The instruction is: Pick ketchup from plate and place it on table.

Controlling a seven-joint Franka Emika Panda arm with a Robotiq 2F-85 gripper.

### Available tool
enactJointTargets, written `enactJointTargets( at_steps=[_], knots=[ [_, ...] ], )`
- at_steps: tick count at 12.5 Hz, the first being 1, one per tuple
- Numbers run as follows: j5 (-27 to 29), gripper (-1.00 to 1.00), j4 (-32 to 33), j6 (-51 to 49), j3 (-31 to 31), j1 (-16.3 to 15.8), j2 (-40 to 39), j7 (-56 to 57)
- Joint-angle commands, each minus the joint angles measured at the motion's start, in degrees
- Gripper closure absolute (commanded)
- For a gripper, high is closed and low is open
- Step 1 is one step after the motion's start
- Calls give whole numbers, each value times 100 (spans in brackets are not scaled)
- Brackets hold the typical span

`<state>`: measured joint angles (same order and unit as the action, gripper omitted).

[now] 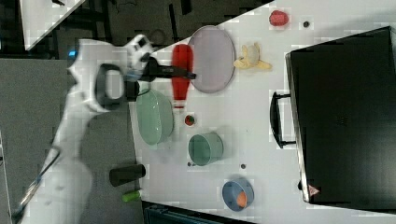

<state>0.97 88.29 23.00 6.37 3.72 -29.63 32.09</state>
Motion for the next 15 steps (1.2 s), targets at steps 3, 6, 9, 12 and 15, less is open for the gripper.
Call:
enactJointTargets(
  at_steps=[3,6,9,12,15],
  knots=[
    [-18,-27,904,-185,-87,652,1449,79],
    [-15,-27,1937,-144,-135,771,2146,79],
    [-15,-27,2930,274,-172,773,2612,79],
    [-13,-27,3863,1229,-146,760,2636,78],
    [-13,-27,4374,1956,-92,729,2314,61]
  ],
)
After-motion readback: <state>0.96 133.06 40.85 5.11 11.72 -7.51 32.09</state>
